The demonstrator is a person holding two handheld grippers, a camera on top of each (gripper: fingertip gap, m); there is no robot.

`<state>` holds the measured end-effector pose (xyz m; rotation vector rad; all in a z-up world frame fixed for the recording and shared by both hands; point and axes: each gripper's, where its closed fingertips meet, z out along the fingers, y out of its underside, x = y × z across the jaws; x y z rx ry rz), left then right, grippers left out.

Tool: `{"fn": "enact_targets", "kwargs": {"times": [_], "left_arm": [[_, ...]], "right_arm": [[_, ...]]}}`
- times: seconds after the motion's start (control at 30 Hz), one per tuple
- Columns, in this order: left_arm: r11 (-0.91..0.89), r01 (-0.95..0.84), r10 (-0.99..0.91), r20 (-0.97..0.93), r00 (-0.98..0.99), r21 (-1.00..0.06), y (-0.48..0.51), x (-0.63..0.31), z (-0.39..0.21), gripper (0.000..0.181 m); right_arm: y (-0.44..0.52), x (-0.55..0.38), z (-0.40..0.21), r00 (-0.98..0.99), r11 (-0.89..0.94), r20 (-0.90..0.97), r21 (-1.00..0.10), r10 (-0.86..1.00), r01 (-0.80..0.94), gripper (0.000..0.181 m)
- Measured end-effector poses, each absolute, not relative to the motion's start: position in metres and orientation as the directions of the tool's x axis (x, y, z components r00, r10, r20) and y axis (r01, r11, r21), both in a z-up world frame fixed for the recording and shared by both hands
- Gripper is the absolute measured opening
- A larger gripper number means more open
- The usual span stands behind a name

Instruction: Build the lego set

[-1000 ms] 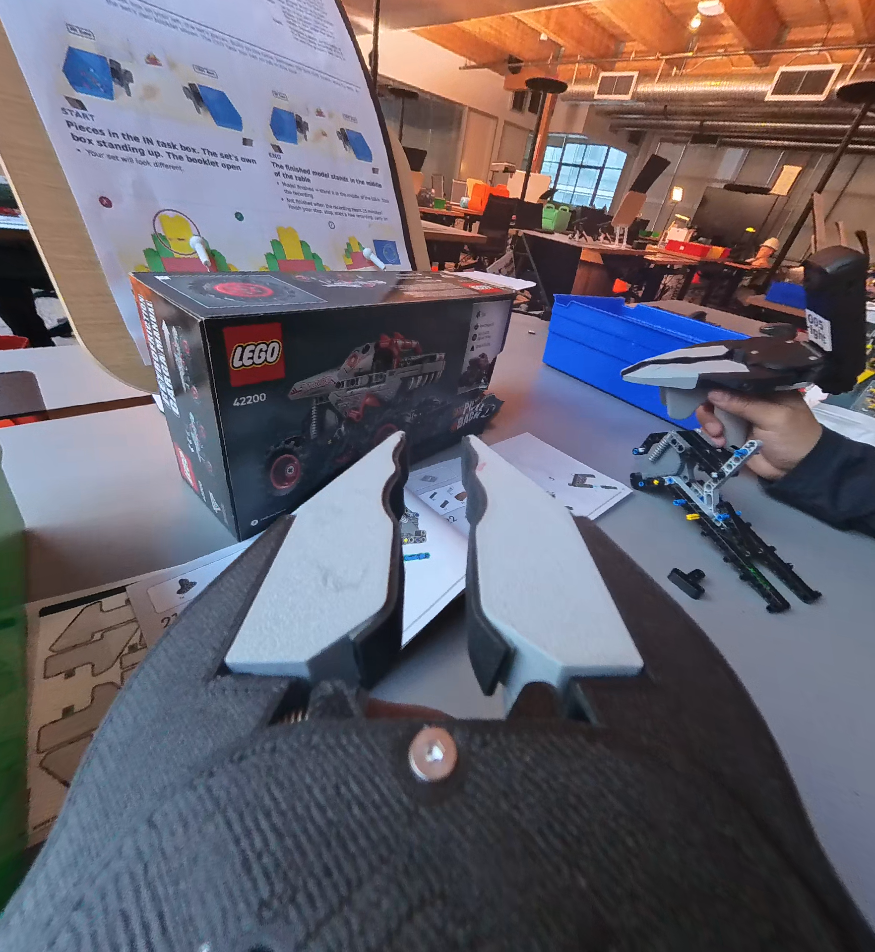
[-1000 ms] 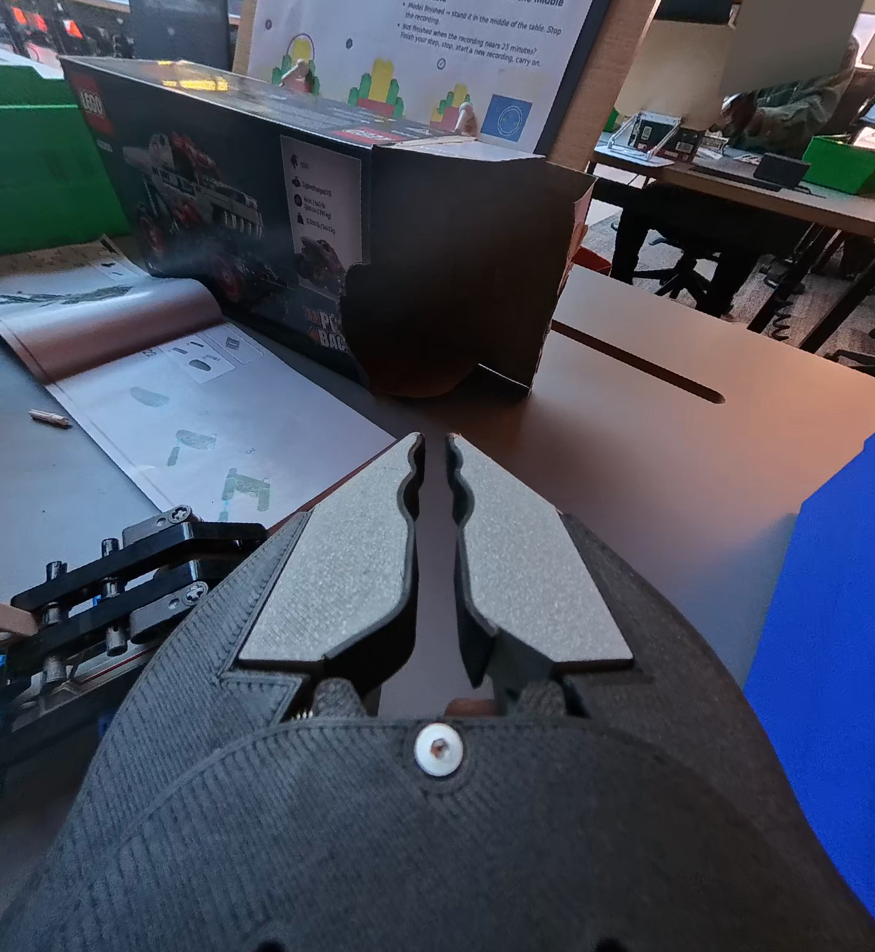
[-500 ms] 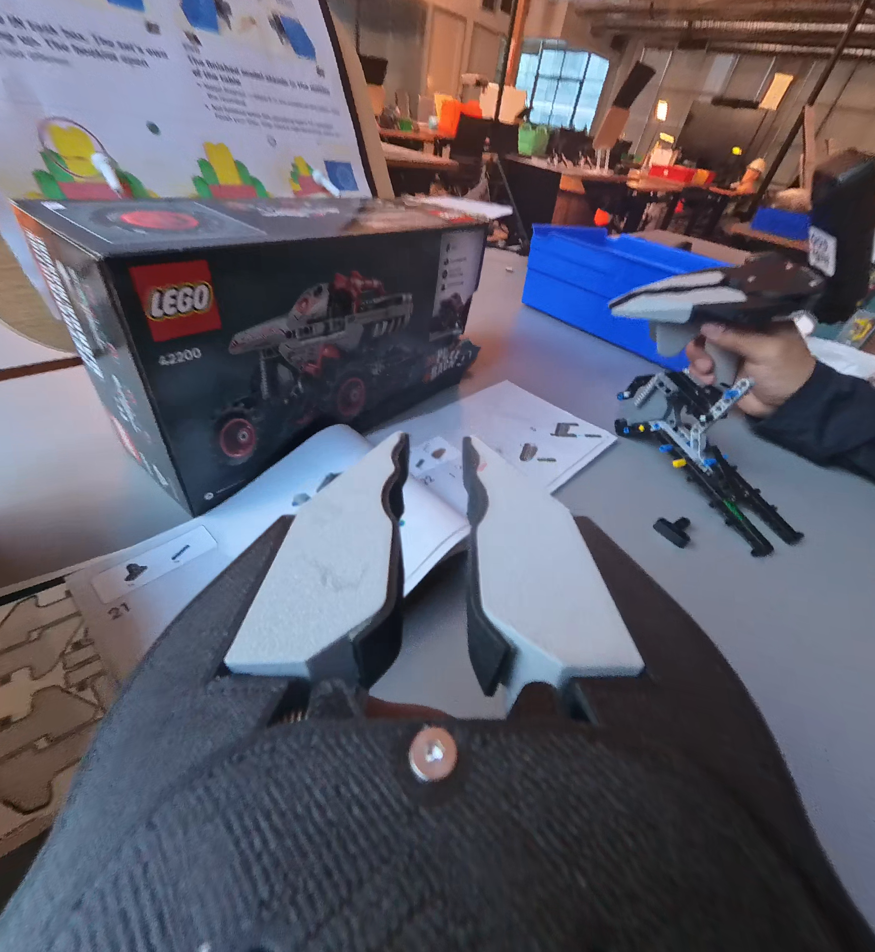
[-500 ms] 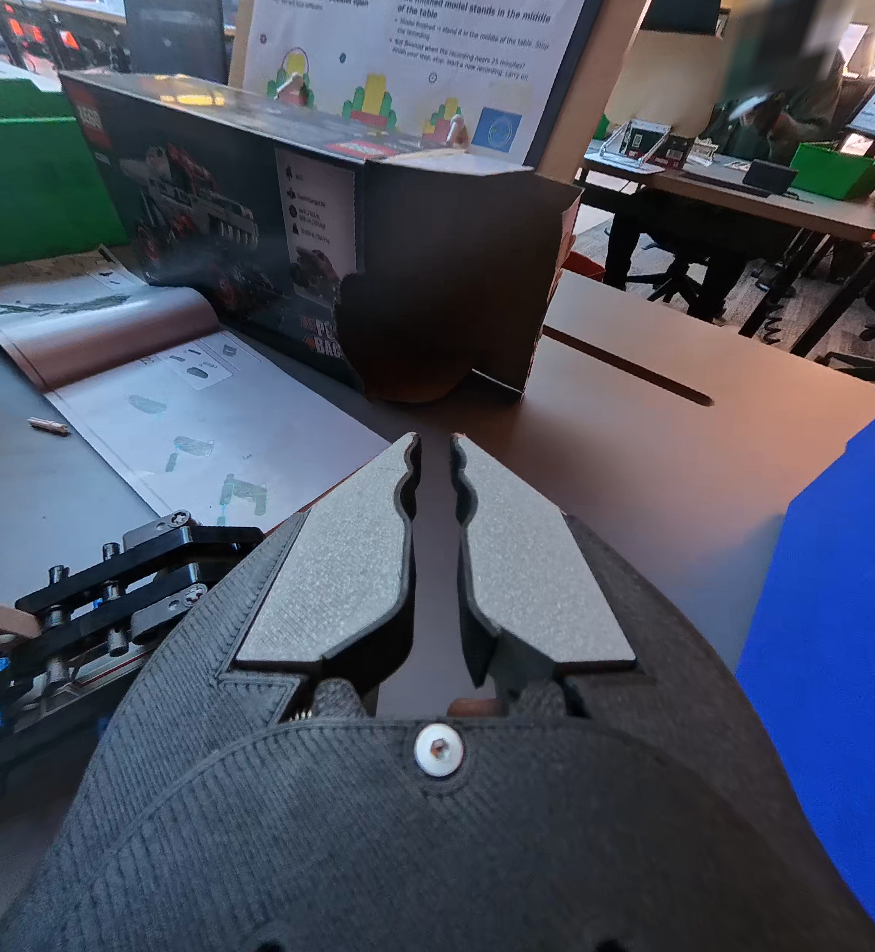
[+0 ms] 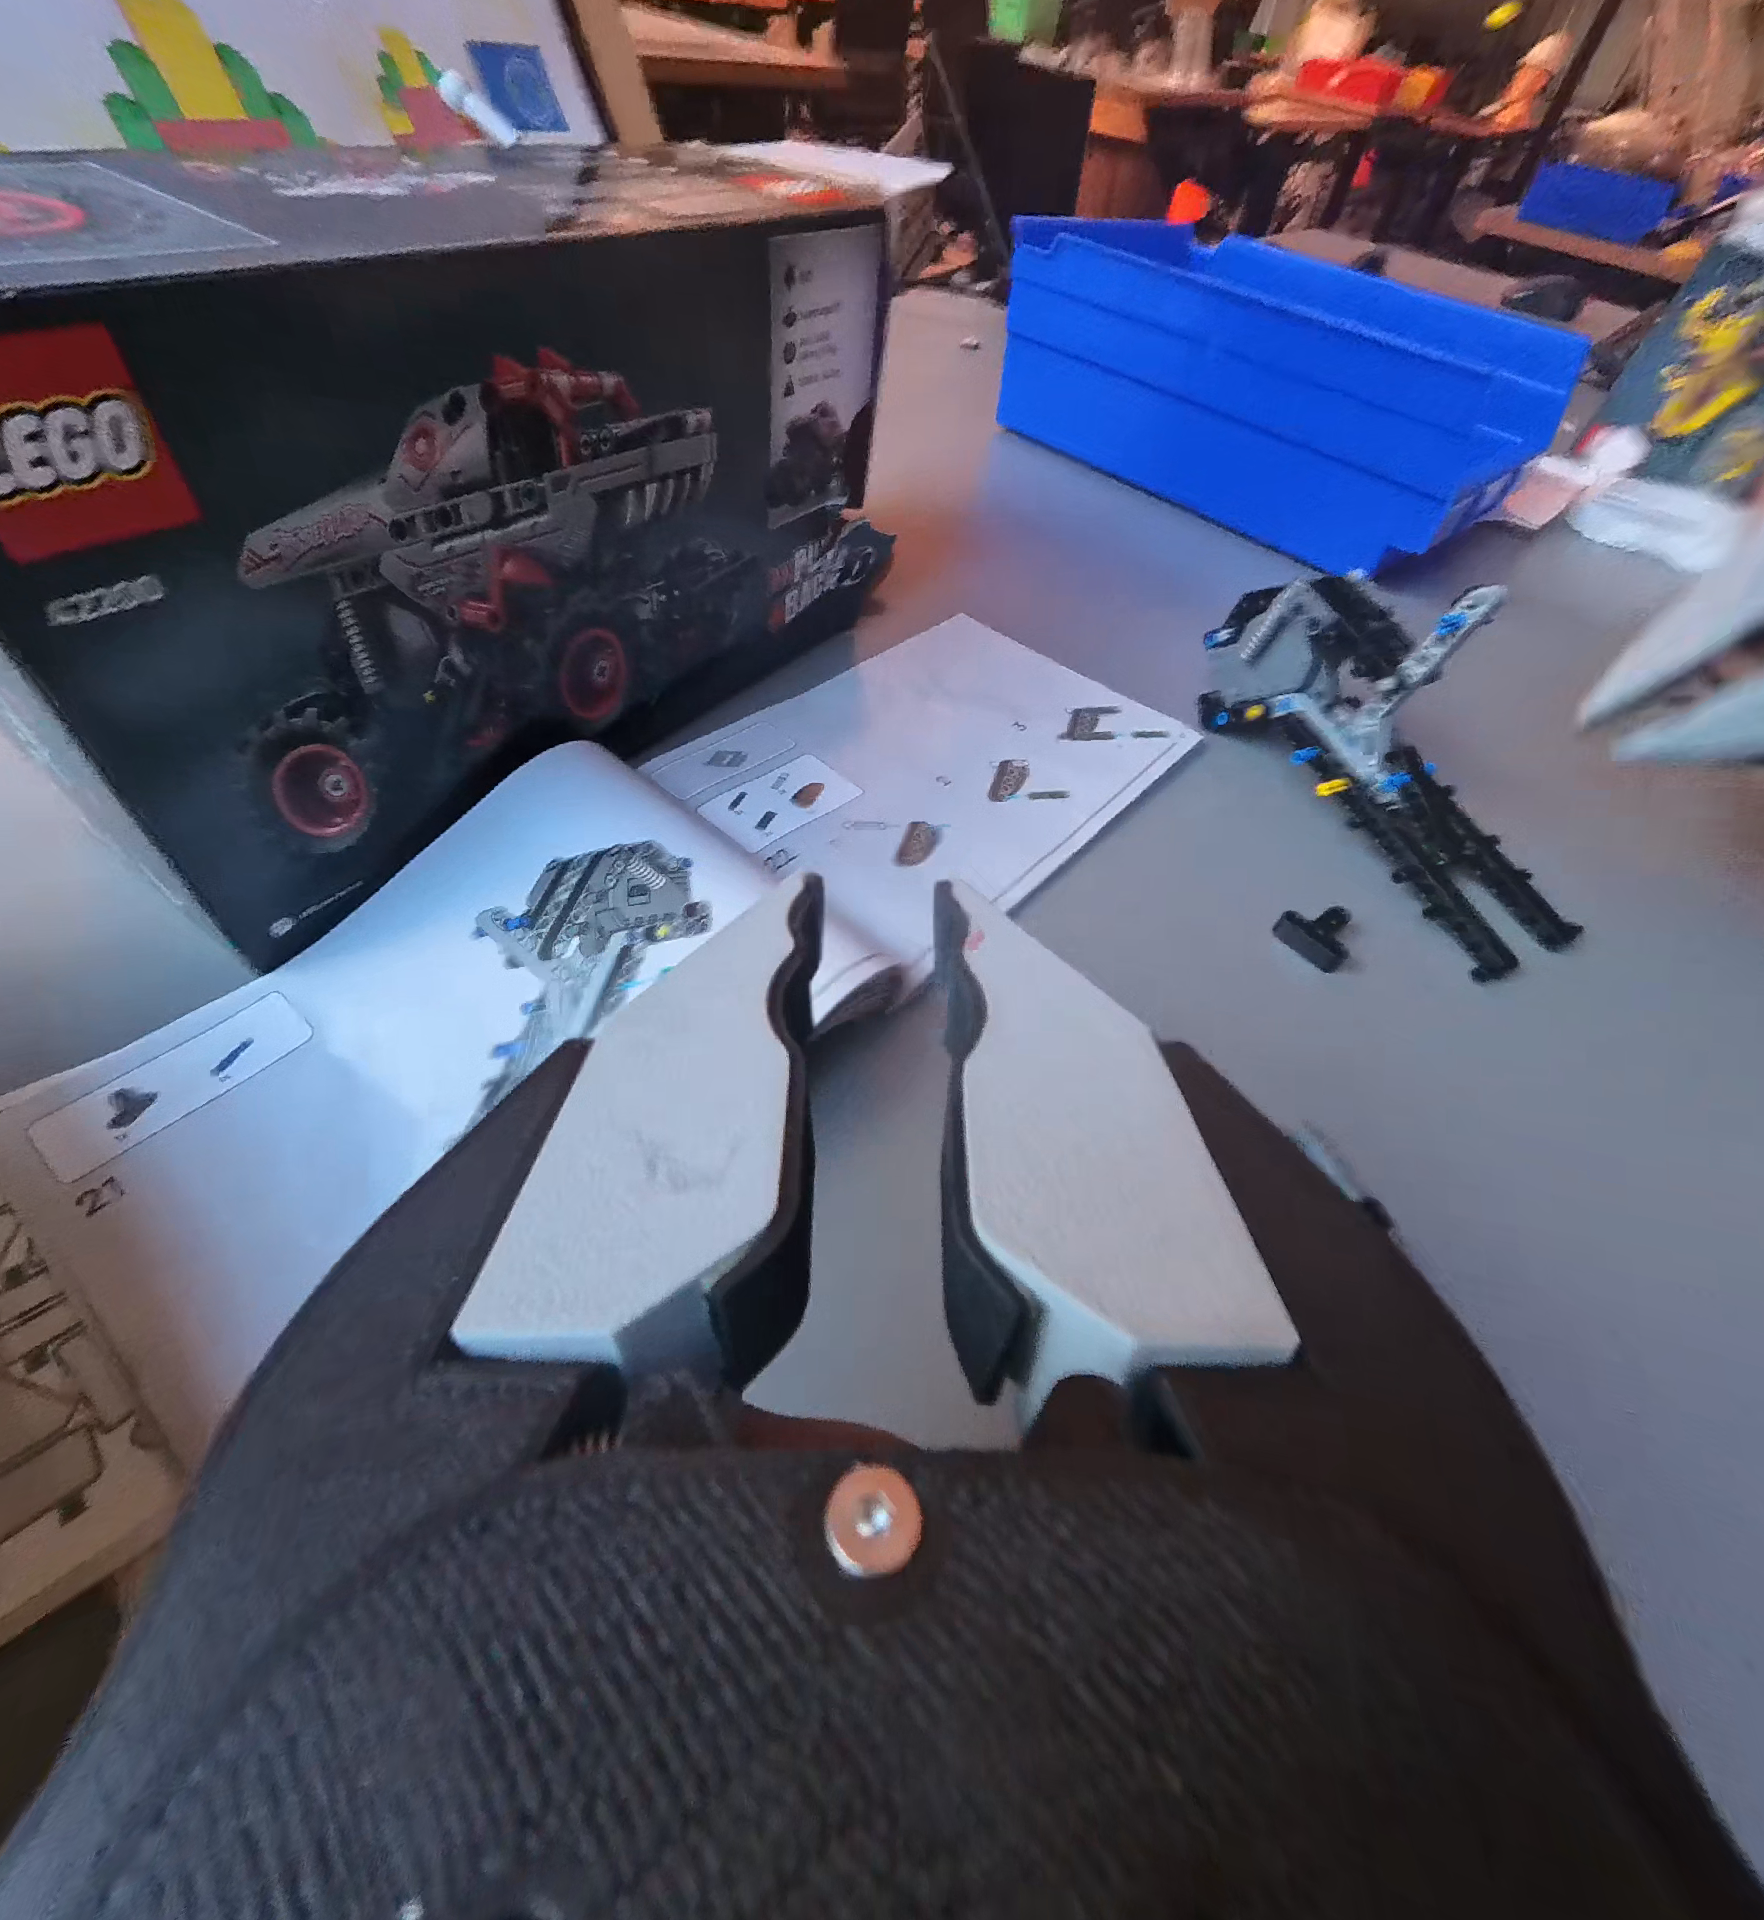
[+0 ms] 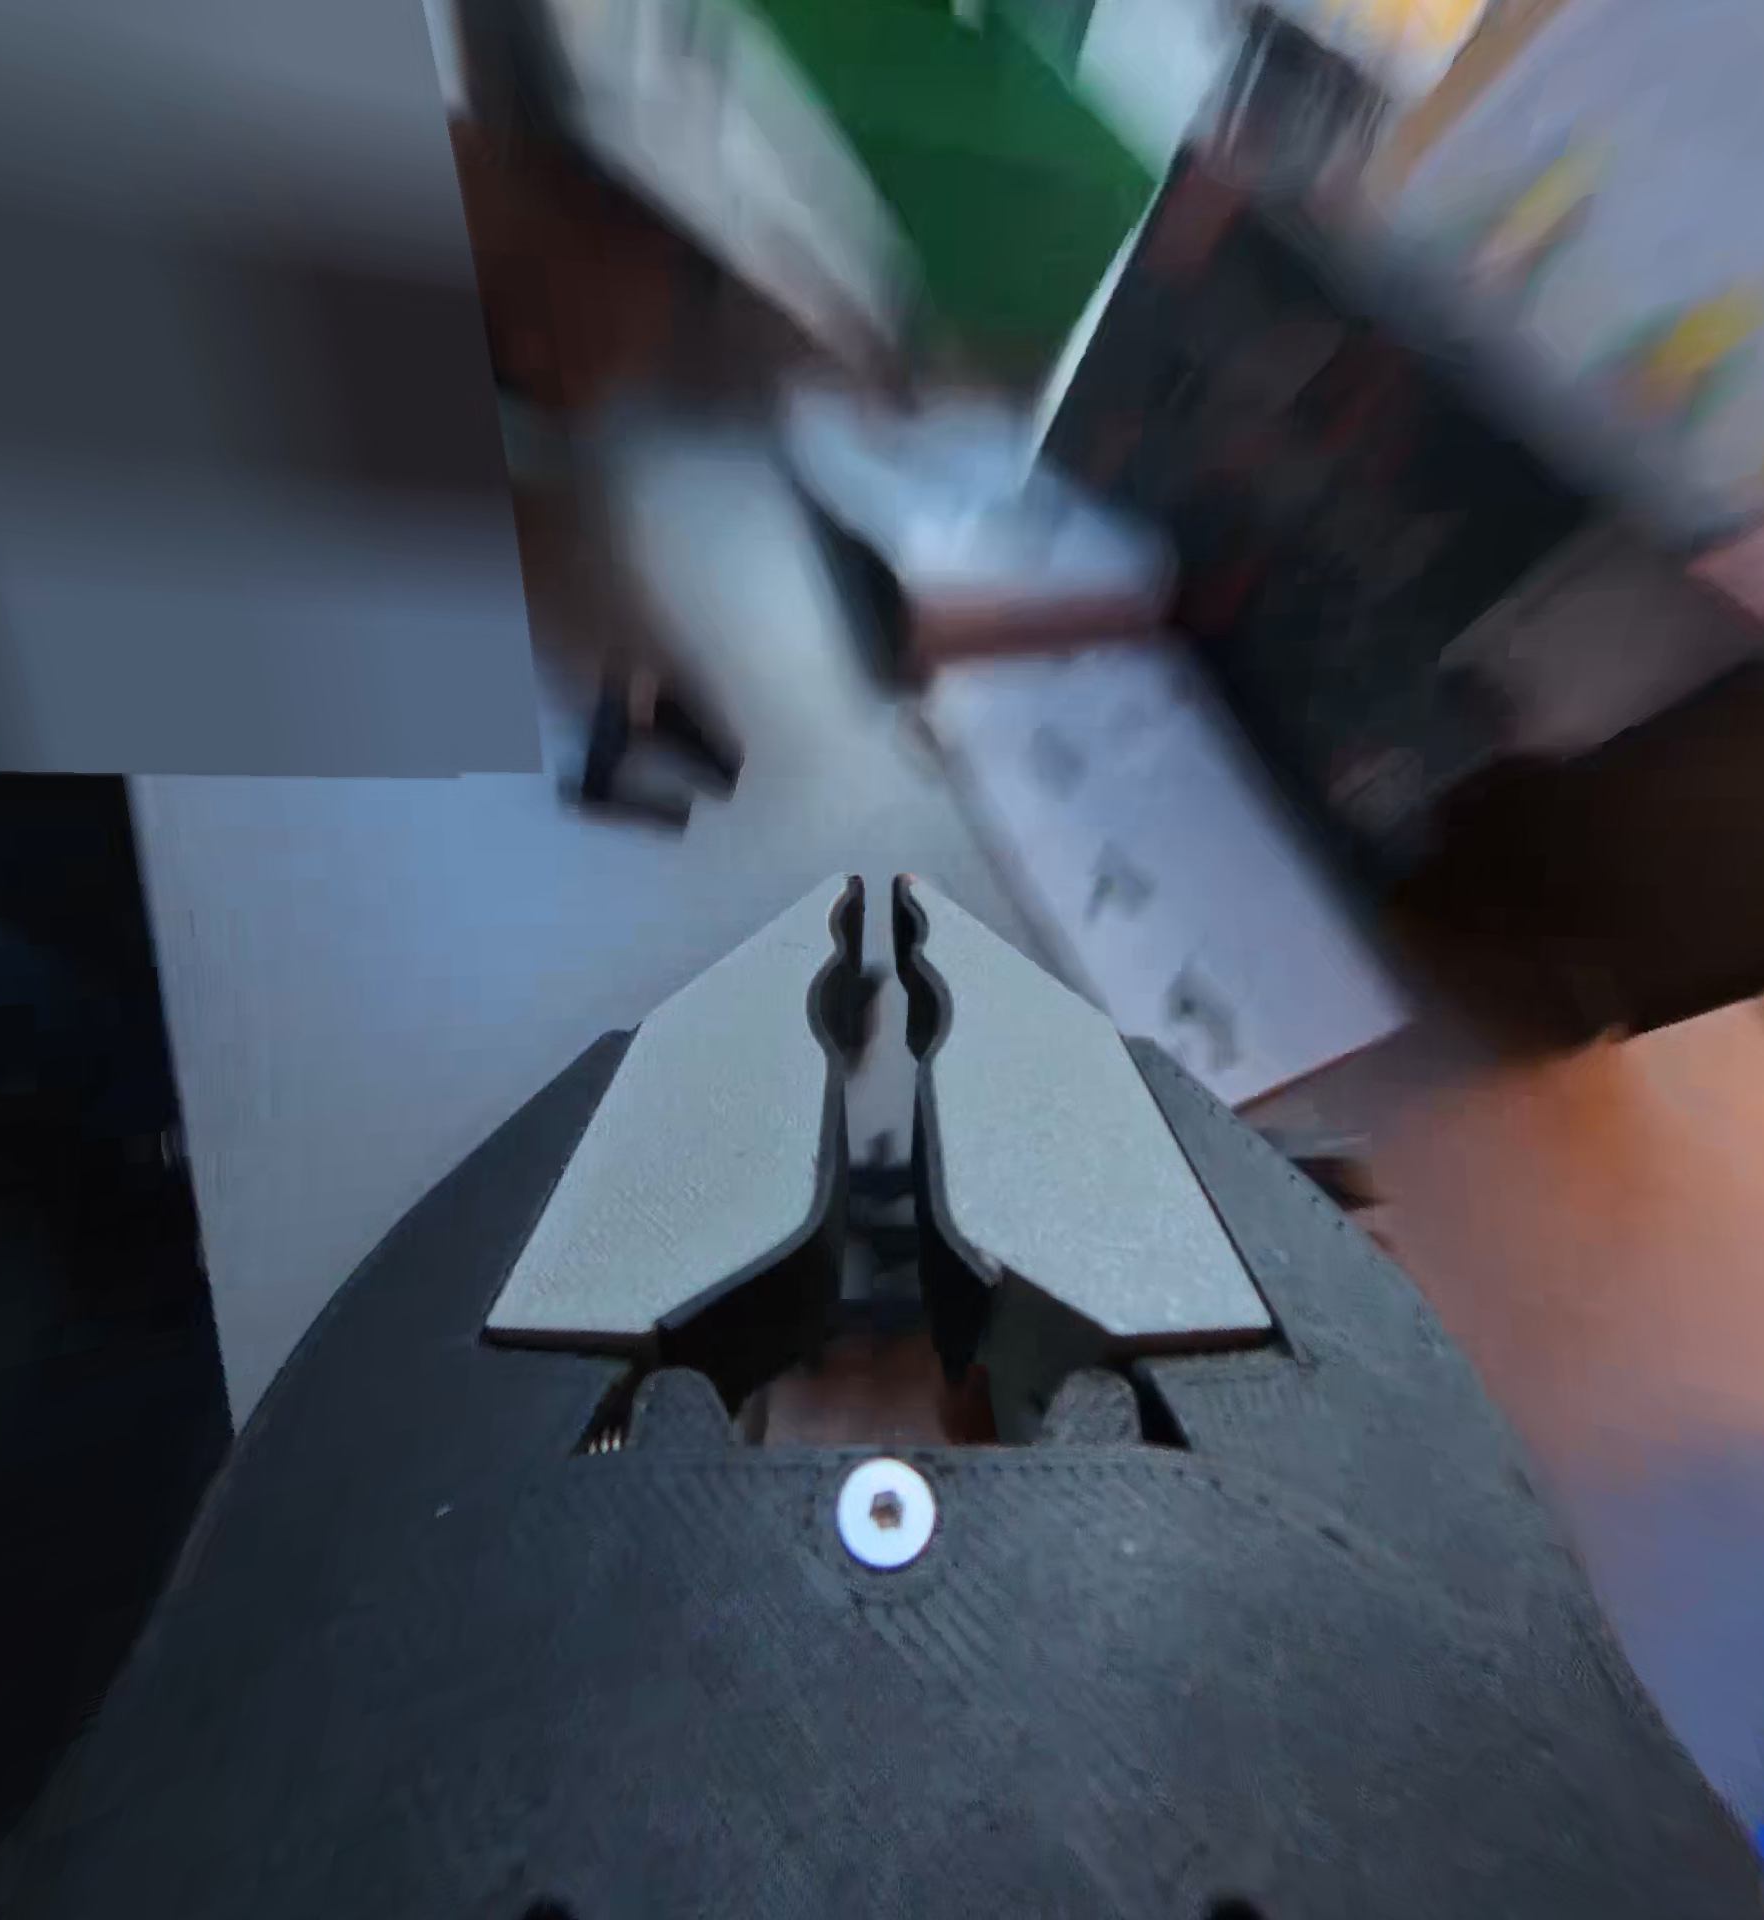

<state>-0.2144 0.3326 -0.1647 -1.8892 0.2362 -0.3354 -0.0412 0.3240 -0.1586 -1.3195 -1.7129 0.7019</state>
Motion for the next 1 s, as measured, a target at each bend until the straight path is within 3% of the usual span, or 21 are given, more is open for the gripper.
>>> {"fn": "enact_targets", "kwargs": {"times": [0.1, 0.2, 0.3, 0.5, 0.67, 0.83, 1.0], "left_arm": [[-0.428, -0.038, -0.248, 0.077, 0.966, -0.903, 0.331, -0.231, -0.178, 0.025], [-0.493, -0.059, -0.217, 0.057, 0.974, -0.868, 0.324, -0.245, -0.181, 0.032], [-0.458, 0.006, -0.198, 0.109, 0.974, -0.889, 0.319, -0.256, -0.164, 0.035], [-0.279, 0.162, -0.125, 0.203, 0.971, -0.947, 0.313, -0.285, -0.122, 0.036], [-0.315, 0.18, -0.166, 0.241, 0.956, -0.932, 0.315, -0.274, -0.129, 0.033], [-0.392, 0.117, -0.382, 0.277, 0.882, -0.913, 0.31, -0.222, -0.141, 0.03], [-0.557, -0.052, -0.589, 0.35, 0.729, -0.829, 0.287, -0.153, -0.181, 0.035]], "right_arm": [[0.317, -0.049, -0.212, -0.134, 0.248, 0.214, -0.709, 0.968, 0.66, 0.005], [0.331, -0.049, -0.228, -0.085, 0.208, 0.215, -0.655, 0.973, 0.726, 0.011], [0.339, -0.047, -0.24, -0.086, 0.235, 0.271, -0.586, 0.959, 0.775, 0.017], [0.342, -0.051, -0.242, -0.104, 0.251, 0.274, -0.578, 0.956, 0.777, 0.006], [0.333, -0.064, -0.222, -0.082, 0.258, 0.282, -0.675, 0.956, 0.691, 0.004], [0.311, -0.09, -0.178, -0.052, 0.339, 0.356, -0.819, 0.933, 0.464, 0.004], [0.307, -0.1, -0.172, 0.0, 0.402, 0.438, -0.824, 0.899, 0.399, 0.004]]}}
